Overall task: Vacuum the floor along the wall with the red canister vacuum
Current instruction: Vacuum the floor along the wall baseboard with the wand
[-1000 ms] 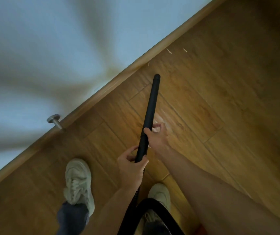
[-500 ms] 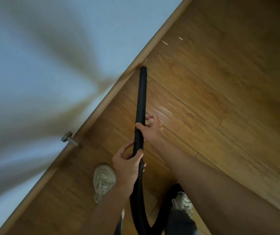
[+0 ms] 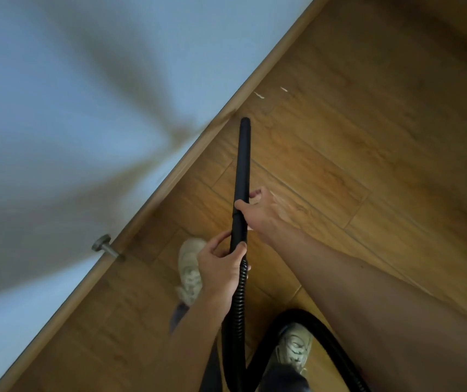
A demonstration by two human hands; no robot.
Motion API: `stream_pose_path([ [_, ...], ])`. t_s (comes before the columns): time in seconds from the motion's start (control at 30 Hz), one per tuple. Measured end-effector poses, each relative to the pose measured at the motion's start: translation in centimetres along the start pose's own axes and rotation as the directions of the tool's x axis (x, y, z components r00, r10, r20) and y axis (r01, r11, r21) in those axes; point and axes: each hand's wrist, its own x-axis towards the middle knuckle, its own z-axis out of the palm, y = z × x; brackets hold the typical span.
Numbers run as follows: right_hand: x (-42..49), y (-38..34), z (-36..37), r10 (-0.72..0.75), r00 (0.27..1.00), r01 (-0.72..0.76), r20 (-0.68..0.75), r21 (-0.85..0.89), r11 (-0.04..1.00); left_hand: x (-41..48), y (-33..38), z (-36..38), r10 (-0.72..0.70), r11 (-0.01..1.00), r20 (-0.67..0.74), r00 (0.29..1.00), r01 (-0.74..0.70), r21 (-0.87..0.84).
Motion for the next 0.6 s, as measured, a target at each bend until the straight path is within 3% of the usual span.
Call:
stream_pose_path([
  [0.6,6.6,-4.6,-3.0,0.005,0.998,0.001,-0.067,0.082,0.997,6.3,3.6,5.4,-0.045,0.998,0.111,0.993,0.041,0.039],
])
